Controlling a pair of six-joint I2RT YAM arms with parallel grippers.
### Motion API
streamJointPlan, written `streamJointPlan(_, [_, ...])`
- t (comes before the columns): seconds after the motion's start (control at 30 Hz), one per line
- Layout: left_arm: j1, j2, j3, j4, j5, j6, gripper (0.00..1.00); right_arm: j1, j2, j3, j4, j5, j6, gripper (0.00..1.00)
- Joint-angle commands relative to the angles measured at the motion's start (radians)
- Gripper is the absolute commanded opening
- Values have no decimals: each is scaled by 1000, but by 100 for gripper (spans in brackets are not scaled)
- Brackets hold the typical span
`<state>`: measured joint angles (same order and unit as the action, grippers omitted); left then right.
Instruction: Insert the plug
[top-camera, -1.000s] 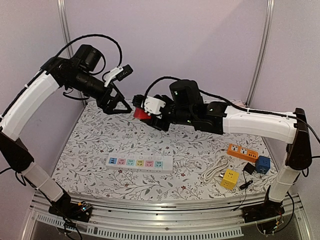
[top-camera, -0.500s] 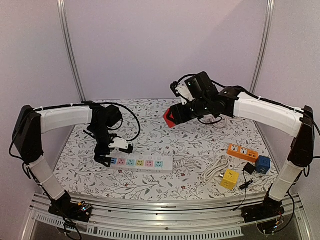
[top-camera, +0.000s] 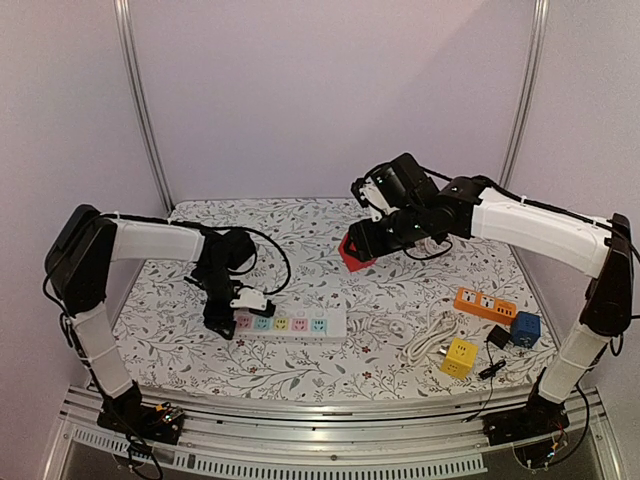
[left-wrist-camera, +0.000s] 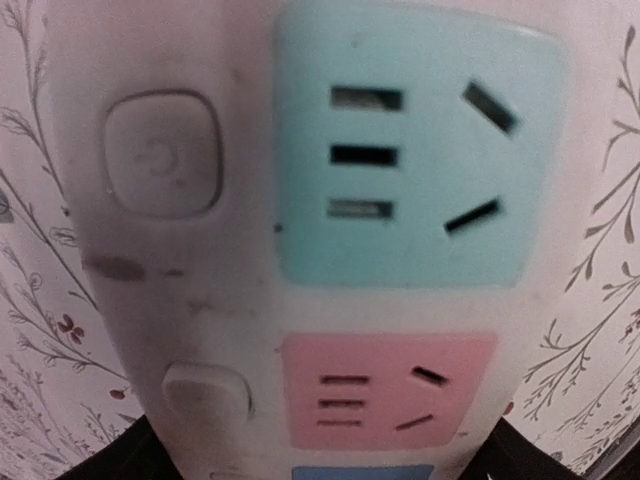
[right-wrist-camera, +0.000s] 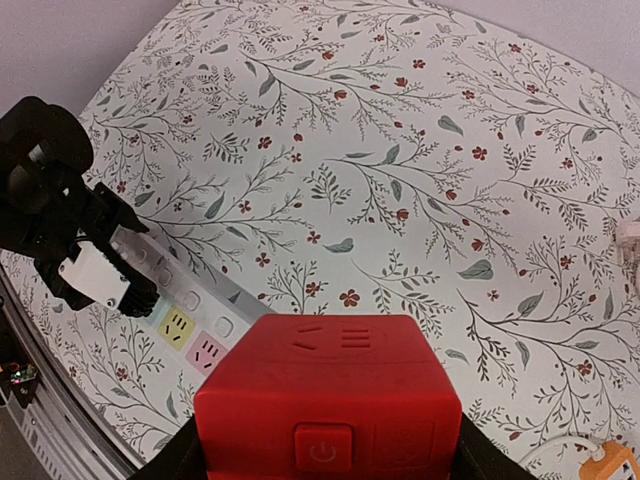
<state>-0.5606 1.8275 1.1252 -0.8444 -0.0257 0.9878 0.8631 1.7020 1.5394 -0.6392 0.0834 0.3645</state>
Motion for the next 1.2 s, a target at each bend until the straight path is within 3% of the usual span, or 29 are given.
streamJointPlan(0.0, [-46,5,62,-89,68,-159,57,-1,-53,17,-55,67,33,0])
streamJointPlan(0.07, [-71,-4,70,-135,130,-241,45,-2,-58,9,-79,93,48,0])
streamJointPlan(0.27, [-209,-13,52,-191,168,-429,48,8,-47,-22,-127,112,169,0])
streamJointPlan(0.43, [-258,-9,80,-204,211,-491,77,66,11,-8,-141,93,246,0])
streamJointPlan(0.5, [-256,-26,89,-217,226,-490,98,82,25,-10,-166,75,296,0])
streamJointPlan(0.8, [-175,-166,74,-246,291,-461,99,204,58,-35,-234,91,489,0])
streamJointPlan(1.0, [-58,-250,28,-102,263,-551,99,264,110,-27,-242,98,556,0])
streamJointPlan(1.17, [-23,-269,-15,-27,248,-614,99,291,185,-16,-243,89,586,0])
